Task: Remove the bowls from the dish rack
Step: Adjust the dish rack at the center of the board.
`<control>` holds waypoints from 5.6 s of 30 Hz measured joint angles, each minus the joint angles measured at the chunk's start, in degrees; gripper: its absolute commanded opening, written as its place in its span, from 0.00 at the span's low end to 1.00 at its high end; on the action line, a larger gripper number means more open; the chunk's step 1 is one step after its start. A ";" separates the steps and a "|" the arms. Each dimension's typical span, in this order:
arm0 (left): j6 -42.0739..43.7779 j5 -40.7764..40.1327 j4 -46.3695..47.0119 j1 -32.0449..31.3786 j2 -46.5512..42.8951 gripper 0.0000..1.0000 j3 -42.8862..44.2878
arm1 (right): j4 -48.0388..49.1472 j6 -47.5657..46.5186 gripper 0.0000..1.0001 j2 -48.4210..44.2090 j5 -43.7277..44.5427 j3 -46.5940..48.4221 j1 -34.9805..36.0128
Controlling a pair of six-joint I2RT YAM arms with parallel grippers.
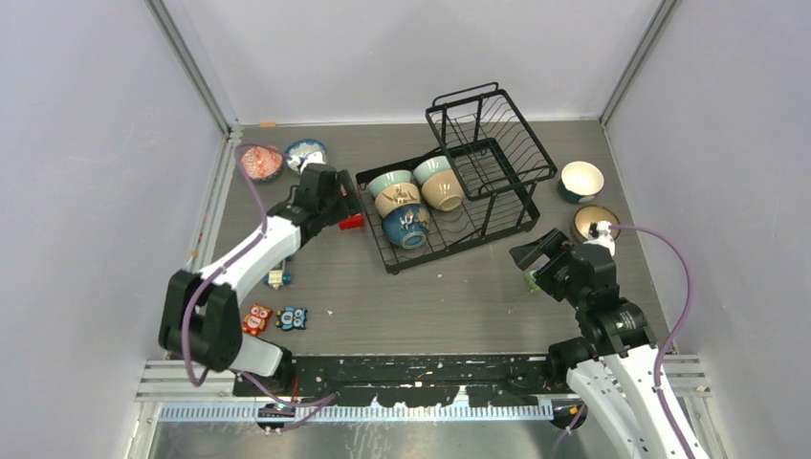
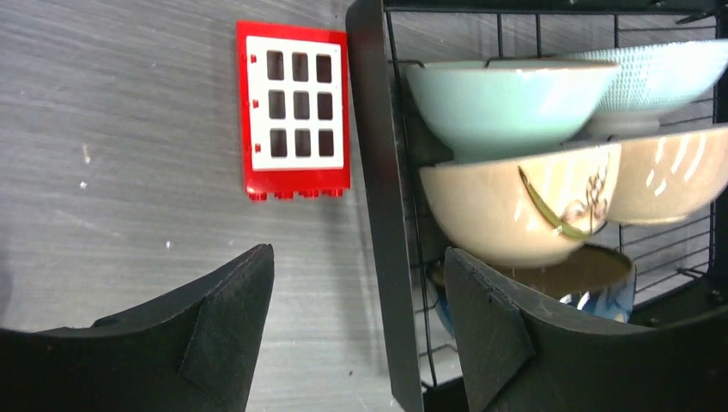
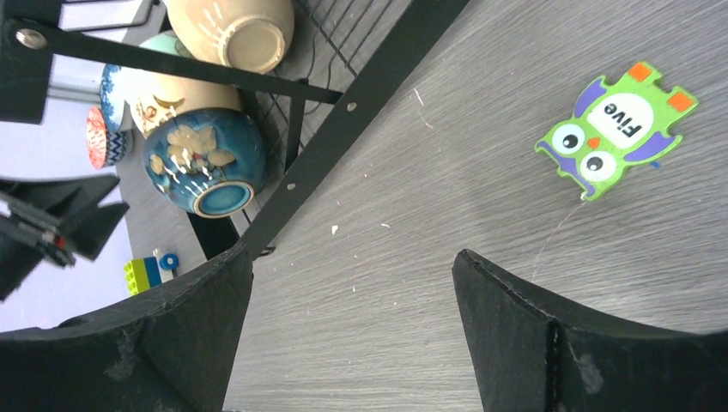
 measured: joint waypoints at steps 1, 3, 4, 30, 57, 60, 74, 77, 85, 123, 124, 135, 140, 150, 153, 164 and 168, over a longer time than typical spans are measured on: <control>0.28 0.83 0.35 0.79 2.01 0.72 1.18 | 0.57 0.22 0.89 -0.07 -0.31 -0.72 0.37; 0.68 2.45 1.05 2.67 6.03 0.69 3.82 | 1.07 0.63 0.89 -0.15 -0.92 -1.86 0.79; 0.85 3.34 1.29 3.65 7.85 0.69 5.20 | 1.31 0.83 0.89 -0.20 -1.16 -2.45 0.98; 24.57 16.31 -2.67 9.75 30.29 0.66 32.28 | 1.66 -0.26 0.89 -2.47 -2.16 -4.61 1.95; 24.39 15.89 -4.72 8.90 39.36 0.23 36.76 | 0.94 -1.70 0.89 -1.92 -1.16 -3.74 2.93; 23.76 15.74 -4.52 8.31 39.36 0.12 36.76 | 1.33 -1.07 0.90 -1.11 -0.35 -3.72 2.93; 15.30 11.67 4.98 7.72 31.54 0.00 23.10 | 2.32 -2.29 0.93 3.89 5.25 3.48 2.95; 13.57 10.51 4.81 7.23 28.44 0.00 19.32 | 2.99 -3.08 0.93 6.45 6.60 5.95 2.95; 11.89 5.05 1.81 4.46 22.38 0.00 13.35 | 4.33 -4.11 0.94 6.91 8.52 8.50 2.95; 2.27 -6.73 1.73 -9.14 5.03 0.00 -5.53 | -4.76 -9.31 0.98 21.44 14.08 32.89 2.78; 1.86 -6.73 2.05 -9.22 4.55 0.00 -6.14 | -4.66 -9.25 0.98 21.40 13.92 32.72 2.75; -0.31 -6.84 2.58 -11.39 -0.50 0.00 -10.95 | -0.66 -7.80 0.99 30.60 11.43 30.84 1.25; -1.66 -8.11 3.58 -12.26 -1.53 0.00 -12.35 | 0.02 -7.54 0.97 30.95 10.54 29.53 0.09; -3.10 -10.95 4.79 -13.88 -2.14 0.00 -13.49 | 4.02 -8.92 0.95 38.86 7.67 30.29 -0.98; -3.30 -11.56 5.16 -14.19 -2.12 0.00 -13.73 | 4.31 -9.79 0.95 41.64 7.41 31.43 -1.05; -4.72 -12.87 6.95 -14.91 -2.32 0.00 -14.69 | 3.43 -11.82 0.94 52.24 6.01 40.87 -2.14; -5.53 -13.11 7.54 -15.02 -2.47 0.00 -15.04 | 4.00 -12.85 0.94 56.15 4.70 44.24 -2.45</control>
